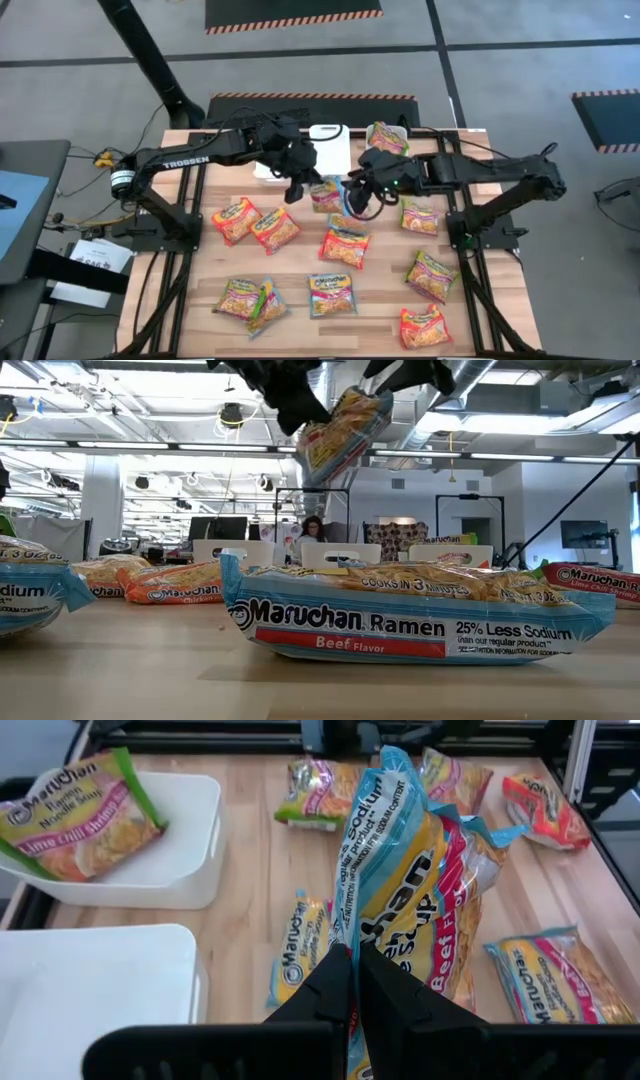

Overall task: Sort Maruchan noodles
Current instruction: Put the blue noodle pack into the center white bin

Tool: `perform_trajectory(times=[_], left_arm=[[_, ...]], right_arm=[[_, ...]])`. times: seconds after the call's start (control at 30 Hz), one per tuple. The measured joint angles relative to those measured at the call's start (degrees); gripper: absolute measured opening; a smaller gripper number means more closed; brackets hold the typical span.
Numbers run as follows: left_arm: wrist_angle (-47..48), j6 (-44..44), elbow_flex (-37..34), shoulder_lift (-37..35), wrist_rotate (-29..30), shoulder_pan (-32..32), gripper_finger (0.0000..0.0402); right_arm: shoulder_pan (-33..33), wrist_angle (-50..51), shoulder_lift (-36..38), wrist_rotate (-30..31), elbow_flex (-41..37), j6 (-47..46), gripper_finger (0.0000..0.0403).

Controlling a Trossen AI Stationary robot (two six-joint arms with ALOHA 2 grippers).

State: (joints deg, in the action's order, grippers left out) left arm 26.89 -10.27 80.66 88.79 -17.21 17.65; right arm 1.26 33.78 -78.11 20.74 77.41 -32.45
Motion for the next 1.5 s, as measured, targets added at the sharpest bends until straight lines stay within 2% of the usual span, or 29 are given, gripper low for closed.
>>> perform_trajectory(times=[0.27,0.73,0.87,1.07,1.17,1.33,1.5], left_arm=[[-3.76,1.06,0.00,0.00,0.93,-0.15,0.0000],[-9.90,1.06,-0.04,0.04,3.25,-2.13,0.0000],[-9.84,1.06,-0.04,0.04,4.26,-2.23,0.0000],[-10.58,1.99,-0.09,0.04,4.63,-2.04,0.0005],[-10.79,2.46,-0.09,0.04,6.72,-2.03,0.0006],[-10.93,2.00,-0.09,0.04,8.10,-1.87,0.0007],[-11.01,1.85,-0.09,0.04,4.99,-1.25,0.0007]], right_arm=[[-2.56,-0.11,0.00,-6.32,0.00,-0.25,0.0188],[-4.06,-0.82,0.07,-7.62,0.09,-1.17,0.0182],[-4.44,-0.68,0.07,-9.30,0.09,-1.64,0.0145],[-5.02,-0.61,0.09,-11.51,0.09,-3.64,0.0054],[-5.12,-0.89,0.09,-11.46,0.09,-4.16,0.0019],[-5.50,-0.85,0.09,-11.44,0.09,-4.20,0.0010],[-5.58,-1.05,0.09,-11.50,0.09,-4.20,0.0010]])
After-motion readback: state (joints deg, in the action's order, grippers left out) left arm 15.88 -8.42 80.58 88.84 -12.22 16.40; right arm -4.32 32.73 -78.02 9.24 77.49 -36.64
